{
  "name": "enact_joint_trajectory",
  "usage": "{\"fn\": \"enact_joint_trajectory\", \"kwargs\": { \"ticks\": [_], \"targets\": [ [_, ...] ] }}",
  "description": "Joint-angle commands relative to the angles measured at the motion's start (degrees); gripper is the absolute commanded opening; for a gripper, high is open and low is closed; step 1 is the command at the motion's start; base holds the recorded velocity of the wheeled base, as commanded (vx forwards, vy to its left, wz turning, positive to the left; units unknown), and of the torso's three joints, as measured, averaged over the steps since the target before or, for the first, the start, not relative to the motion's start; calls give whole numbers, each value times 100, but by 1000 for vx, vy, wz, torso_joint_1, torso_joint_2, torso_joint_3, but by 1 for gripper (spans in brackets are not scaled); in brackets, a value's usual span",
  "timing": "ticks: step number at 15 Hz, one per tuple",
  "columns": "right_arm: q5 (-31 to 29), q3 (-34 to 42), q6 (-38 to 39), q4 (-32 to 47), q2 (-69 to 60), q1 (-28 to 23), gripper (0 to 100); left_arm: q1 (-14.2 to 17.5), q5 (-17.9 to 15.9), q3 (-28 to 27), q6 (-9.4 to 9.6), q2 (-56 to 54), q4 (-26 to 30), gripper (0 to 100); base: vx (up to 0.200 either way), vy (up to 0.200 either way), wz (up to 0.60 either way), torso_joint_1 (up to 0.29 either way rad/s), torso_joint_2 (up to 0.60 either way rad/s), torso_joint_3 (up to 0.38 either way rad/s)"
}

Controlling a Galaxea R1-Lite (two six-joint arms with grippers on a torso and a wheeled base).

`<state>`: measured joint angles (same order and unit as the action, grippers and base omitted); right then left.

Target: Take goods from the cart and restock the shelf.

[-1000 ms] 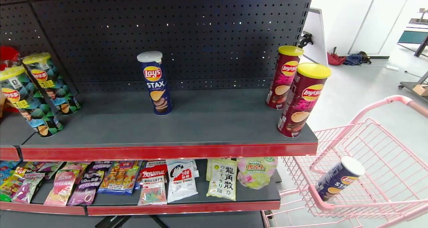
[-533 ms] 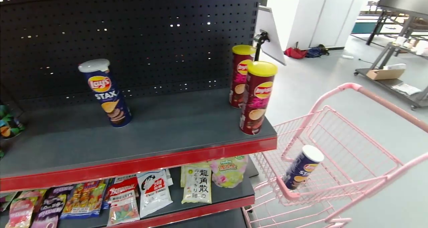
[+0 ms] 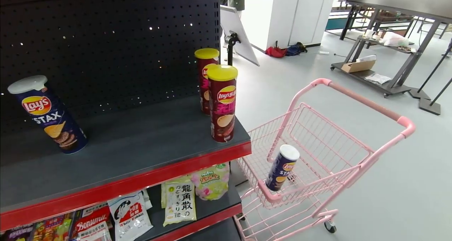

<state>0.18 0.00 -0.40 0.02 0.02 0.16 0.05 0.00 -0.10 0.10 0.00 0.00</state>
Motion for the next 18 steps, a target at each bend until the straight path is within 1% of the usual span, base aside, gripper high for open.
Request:
{"fn": "enact_joint_trajectory", "kwargs": {
  "ticks": [1,12,18],
  "targets": [
    [-1,0,5,-2,-2,2,100,4,9,1,-1,0,0,100,0,0,0,-56,100,80],
    [-1,0,14,-2,-2,2,100,4,9,1,-1,0,0,100,0,0,0,-142,368,222],
    [-1,0,14,-2,-2,2,100,4,0,1,-1,0,0,100,0,0,0,-186,538,342]
  ]
}}
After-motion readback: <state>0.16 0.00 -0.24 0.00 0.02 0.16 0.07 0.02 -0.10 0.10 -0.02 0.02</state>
